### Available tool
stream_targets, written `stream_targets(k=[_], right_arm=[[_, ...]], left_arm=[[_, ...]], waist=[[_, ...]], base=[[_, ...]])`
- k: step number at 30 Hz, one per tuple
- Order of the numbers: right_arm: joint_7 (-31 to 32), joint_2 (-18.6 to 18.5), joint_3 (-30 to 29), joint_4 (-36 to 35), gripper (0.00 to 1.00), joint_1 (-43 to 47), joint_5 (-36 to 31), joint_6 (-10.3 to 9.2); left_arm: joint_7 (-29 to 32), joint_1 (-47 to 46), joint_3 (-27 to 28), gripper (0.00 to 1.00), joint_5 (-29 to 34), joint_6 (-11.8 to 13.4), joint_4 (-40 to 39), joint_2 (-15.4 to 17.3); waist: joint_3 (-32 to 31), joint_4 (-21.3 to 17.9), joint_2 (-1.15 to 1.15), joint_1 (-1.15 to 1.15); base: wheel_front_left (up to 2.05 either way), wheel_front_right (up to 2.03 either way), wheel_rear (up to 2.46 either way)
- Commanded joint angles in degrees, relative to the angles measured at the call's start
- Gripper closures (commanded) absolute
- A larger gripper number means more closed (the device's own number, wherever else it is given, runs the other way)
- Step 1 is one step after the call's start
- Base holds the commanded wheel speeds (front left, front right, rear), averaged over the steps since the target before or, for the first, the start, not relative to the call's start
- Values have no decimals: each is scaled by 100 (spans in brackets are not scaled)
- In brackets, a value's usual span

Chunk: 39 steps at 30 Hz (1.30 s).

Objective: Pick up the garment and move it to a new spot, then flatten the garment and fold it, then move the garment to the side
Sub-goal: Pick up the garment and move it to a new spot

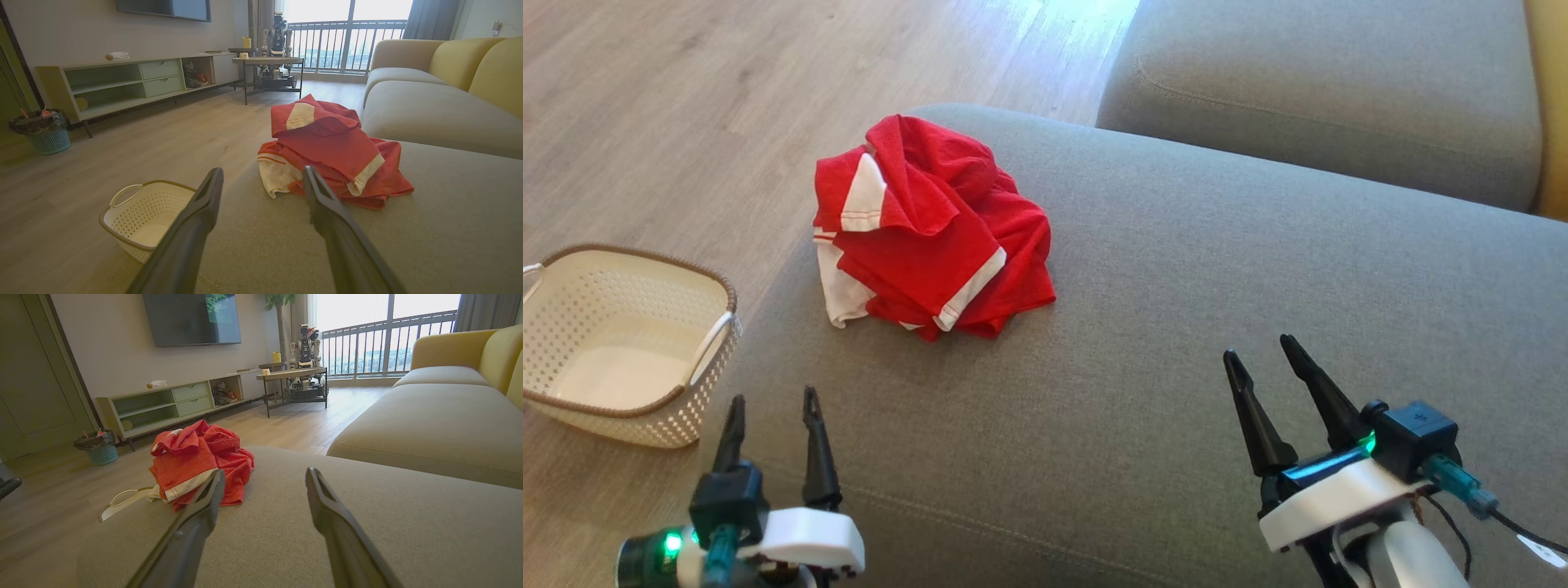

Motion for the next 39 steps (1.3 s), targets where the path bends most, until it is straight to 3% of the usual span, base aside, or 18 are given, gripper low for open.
stream_targets(k=[1, 9, 20, 26, 39], right_arm=[[-54, -56, 126, -169, 0, -171, -21, -1], [-54, -56, -20, -238, 0, -305, -243, -1], [-54, -56, -339, -551, 0, -615, -622, -1], [-54, -56, -417, -771, 0, -780, -850, -1], [1, -56, -510, -985, 0, -853, -1088, -1]], left_arm=[[-71, -171, 217, 0, -24, 39, -225, 4], [-71, -401, 442, 0, -29, -71, -414, 90], [-17, -1707, 815, 0, -542, -740, 192, 496], [450, -2776, 853, 0, -858, -1221, 786, 853], [1884, -4409, 822, 0, -1192, -1540, 2484, 1292]], waist=[[28, -25, 0, 0], [367, -245, 0, 0], [1139, -700, 0, 0], [1599, -896, 0, 0], [2093, -1026, 0, 0]], base=[[0, 0, 0], [0, 0, 0], [0, 0, 0], [0, 0, 0], [0, 0, 0]])
